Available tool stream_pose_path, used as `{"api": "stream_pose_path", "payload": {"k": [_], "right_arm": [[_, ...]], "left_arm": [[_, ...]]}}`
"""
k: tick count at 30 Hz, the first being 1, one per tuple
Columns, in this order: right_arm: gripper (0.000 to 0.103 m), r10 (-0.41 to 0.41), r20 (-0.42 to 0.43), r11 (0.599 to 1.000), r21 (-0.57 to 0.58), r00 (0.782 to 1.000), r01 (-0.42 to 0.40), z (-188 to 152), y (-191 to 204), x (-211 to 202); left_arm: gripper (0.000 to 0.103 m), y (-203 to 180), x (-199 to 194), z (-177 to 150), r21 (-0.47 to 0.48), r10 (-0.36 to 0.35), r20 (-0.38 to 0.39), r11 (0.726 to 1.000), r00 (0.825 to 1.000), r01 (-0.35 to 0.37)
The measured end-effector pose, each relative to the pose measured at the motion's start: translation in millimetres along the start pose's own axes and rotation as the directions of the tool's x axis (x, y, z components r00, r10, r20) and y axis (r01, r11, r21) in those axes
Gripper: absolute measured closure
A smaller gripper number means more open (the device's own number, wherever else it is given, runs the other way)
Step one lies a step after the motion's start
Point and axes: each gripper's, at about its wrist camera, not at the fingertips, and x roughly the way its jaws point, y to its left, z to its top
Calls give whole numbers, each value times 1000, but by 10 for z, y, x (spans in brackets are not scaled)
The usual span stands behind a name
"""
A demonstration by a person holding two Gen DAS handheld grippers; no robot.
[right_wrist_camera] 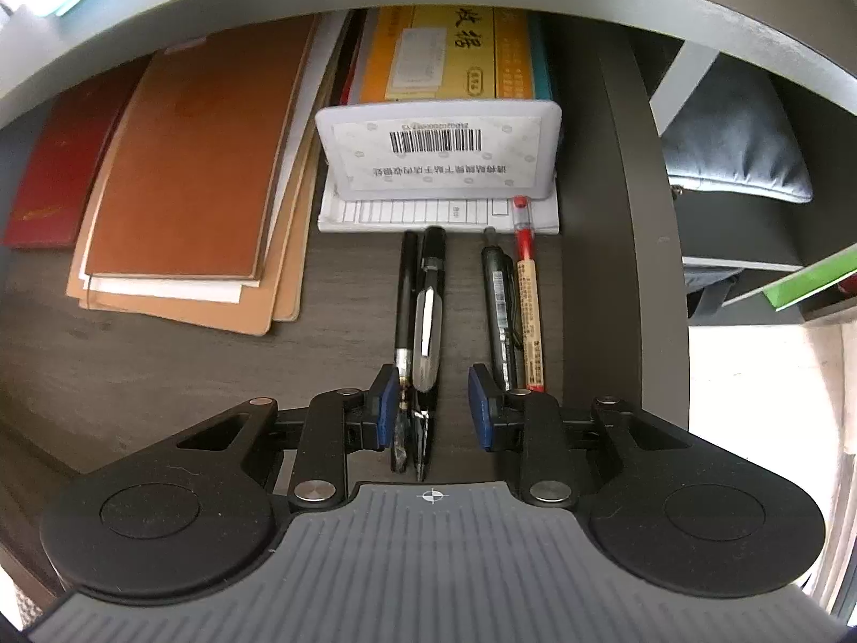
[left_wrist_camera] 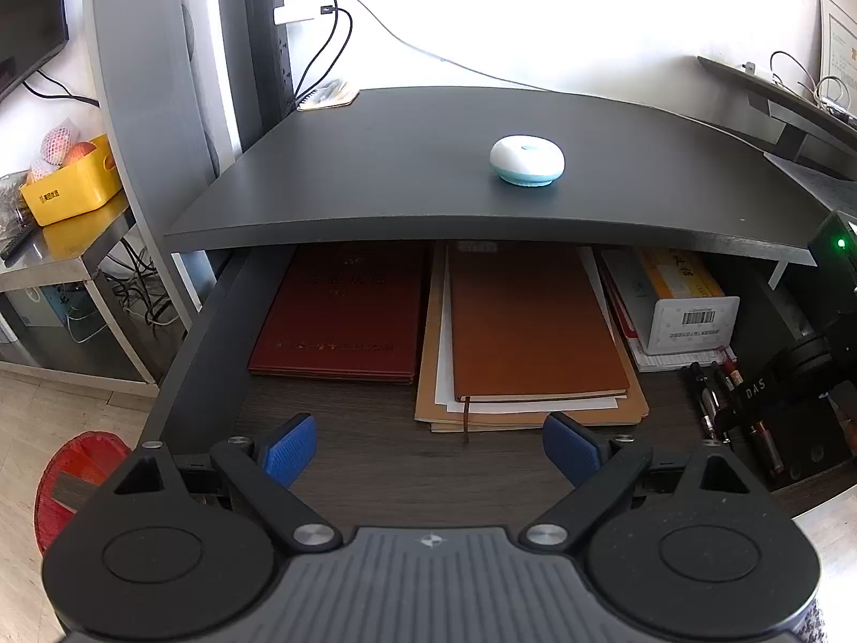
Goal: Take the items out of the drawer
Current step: 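Lower the right gripper into the drawer and close on the black pen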
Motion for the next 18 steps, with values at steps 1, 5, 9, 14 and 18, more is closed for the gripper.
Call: {"api": "stream_pose_path", "payload": {"k": [1,5,9,14,18], "right_arm": [[73,-3,-4,1000,0,1000,3,13,1,14],[79,-15,-21,1000,1,1000,15,63,4,68],[80,-22,-38,1000,2,999,22,115,10,115],[80,-17,-58,1000,3,998,17,175,36,132],[80,26,-71,999,28,997,-24,200,45,147]], "left_arm": [[11,0,3,-1,-1,-1,-1,1000,1000,1],[11,6,12,-2,-7,-3,-3,1000,1000,3],[11,17,17,-1,-11,-5,-3,1000,1000,5],[11,22,25,5,-15,-9,-2,1000,1000,9],[11,23,27,-1,-18,-14,-2,1000,1000,14]]}}
